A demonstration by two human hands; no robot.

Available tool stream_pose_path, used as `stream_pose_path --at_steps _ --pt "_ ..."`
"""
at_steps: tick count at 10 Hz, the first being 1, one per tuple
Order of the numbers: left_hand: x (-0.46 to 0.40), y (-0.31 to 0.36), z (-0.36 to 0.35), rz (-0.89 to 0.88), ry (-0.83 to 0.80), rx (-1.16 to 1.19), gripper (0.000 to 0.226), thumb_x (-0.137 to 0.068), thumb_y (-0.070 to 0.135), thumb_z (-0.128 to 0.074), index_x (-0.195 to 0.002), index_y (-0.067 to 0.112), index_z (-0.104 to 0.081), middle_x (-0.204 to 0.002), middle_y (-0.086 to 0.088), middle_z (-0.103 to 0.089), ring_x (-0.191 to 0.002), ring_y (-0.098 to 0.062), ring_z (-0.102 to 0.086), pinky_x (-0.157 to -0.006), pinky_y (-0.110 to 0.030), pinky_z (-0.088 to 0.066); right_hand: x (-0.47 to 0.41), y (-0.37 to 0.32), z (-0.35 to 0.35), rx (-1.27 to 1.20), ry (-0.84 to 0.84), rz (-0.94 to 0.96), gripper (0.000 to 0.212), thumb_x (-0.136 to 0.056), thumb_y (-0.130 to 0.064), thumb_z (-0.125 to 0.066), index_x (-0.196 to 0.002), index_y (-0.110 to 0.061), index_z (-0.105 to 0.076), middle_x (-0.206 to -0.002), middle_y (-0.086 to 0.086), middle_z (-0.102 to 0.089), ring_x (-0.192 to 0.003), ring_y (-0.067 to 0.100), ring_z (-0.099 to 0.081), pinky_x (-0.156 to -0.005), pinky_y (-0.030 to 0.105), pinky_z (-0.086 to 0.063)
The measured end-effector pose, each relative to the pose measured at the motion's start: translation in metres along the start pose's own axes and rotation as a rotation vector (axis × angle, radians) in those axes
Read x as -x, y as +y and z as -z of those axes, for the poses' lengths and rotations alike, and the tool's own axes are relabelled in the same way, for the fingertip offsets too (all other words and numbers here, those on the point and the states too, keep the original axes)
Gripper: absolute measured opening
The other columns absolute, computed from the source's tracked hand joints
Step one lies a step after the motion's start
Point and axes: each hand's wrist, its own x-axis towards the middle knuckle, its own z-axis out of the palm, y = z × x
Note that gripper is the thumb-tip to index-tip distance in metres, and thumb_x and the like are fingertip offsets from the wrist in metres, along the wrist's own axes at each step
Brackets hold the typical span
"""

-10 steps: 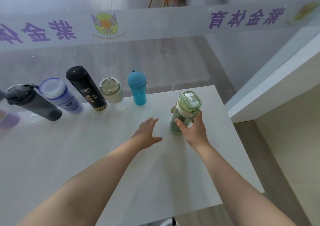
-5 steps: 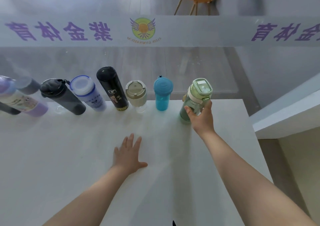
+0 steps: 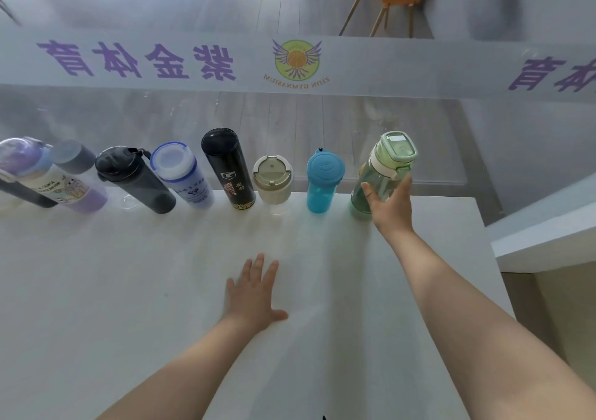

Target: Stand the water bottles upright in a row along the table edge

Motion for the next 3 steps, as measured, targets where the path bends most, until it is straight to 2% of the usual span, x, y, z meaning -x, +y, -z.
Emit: stream_pose_path --at_steps 2,3 --pt "0.001 0.0 0.001 -0.001 0.001 -0.003 0.113 -0.073 0.068 -0.063 -0.15 0.036 0.013 -0.16 0.002 0.023 -0.148 -0.024 0.014 -0.115 -0.057 -0.011 0.003 -0.008 0.004 0.017 -0.033 -0.044 0.078 -0.081 -0.036 -0.075 -0.14 -0.017 -0.028 -0.135 -0.003 -0.047 -0.117 0.014 -0.047 -0.092 0.023 -0.035" --pt "0.005 -0.004 0.0 -0.02 0.024 0.003 0.104 -0.078 0.064 -0.059 -0.151 0.035 0.01 -0.16 0.003 0.02 -0.149 -0.024 0.011 -0.115 -0.054 -0.011 0.011 -0.01 0.016 0.052 -0.095 -0.036 0.084 -0.078 -0.032 -0.077 -0.142 -0.02 -0.025 -0.135 -0.006 -0.045 -0.121 0.014 -0.045 -0.092 0.026 -0.034"
